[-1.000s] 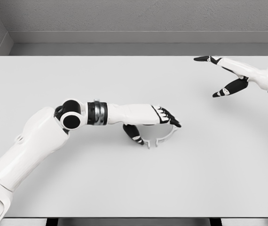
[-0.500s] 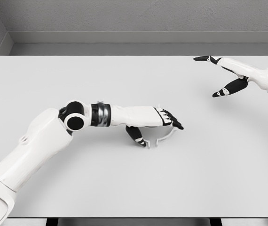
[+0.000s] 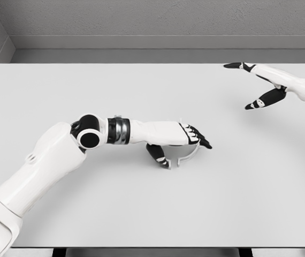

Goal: Assemble PVC drainage pipe clamps

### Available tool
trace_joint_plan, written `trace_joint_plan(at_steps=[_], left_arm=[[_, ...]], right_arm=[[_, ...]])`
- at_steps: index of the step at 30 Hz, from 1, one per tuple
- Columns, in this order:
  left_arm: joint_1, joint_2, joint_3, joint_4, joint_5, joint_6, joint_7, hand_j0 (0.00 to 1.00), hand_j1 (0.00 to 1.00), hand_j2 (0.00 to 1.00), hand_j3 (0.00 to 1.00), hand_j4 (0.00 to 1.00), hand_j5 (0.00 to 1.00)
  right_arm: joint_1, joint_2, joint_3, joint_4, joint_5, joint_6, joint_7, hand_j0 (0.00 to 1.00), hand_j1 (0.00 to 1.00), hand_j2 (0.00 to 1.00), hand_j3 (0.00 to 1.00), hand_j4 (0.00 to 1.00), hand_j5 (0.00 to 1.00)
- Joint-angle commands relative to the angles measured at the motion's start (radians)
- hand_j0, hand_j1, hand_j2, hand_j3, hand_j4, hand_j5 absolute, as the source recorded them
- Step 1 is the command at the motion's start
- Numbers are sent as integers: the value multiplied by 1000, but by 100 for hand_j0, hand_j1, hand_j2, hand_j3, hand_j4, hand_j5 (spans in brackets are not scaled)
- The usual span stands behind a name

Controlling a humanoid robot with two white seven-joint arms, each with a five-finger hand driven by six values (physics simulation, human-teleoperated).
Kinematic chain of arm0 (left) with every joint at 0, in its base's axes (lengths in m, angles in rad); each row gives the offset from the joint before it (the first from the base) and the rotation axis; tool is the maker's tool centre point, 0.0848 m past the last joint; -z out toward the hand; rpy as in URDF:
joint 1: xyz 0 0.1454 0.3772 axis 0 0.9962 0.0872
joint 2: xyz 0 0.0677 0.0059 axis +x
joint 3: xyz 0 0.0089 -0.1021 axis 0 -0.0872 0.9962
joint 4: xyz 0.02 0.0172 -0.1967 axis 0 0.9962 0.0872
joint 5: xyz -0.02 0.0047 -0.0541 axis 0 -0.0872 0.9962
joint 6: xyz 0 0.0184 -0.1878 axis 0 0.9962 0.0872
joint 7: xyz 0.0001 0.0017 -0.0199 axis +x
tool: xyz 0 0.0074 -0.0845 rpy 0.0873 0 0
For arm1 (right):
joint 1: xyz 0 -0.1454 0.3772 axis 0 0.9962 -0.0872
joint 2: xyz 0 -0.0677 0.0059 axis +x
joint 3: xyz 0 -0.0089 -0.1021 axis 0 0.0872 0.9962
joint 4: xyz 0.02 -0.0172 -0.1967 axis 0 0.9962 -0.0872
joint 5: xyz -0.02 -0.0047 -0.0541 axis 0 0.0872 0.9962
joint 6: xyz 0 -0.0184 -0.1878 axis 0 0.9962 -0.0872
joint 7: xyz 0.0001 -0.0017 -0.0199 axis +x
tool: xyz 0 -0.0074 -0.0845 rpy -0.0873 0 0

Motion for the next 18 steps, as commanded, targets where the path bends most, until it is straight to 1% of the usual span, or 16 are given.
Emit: trace_joint_plan(at_steps=[1, 14, 16, 17, 18], left_arm=[[0, -6, 2, 0, 7, 3, 0, 100, 100, 100, 100, 100, 100], [-11, -15, 11, -2, 7, 3, 0, 100, 100, 100, 100, 100, 100], [-21, -9, 11, -16, 15, 3, 0, 100, 100, 100, 100, 100, 100], [-25, 8, 28, -65, 20, 3, 0, 100, 100, 100, 100, 100, 100], [-23, 37, 59, -97, 21, 3, 0, 100, 100, 100, 100, 100, 100]], right_arm=[[0, -7, -2, -4, -8, 3, 0, 100, 100, 100, 100, 100, 100], [2, -11, -3, -4, -8, 3, 0, 100, 100, 100, 100, 100, 100], [2, -11, -3, -4, -8, 3, 0, 100, 100, 100, 100, 100, 100], [2, -11, -3, -4, -8, 3, 0, 100, 100, 100, 100, 100, 100], [2, -11, -3, -4, -8, 3, 0, 100, 100, 100, 100, 100, 100]])
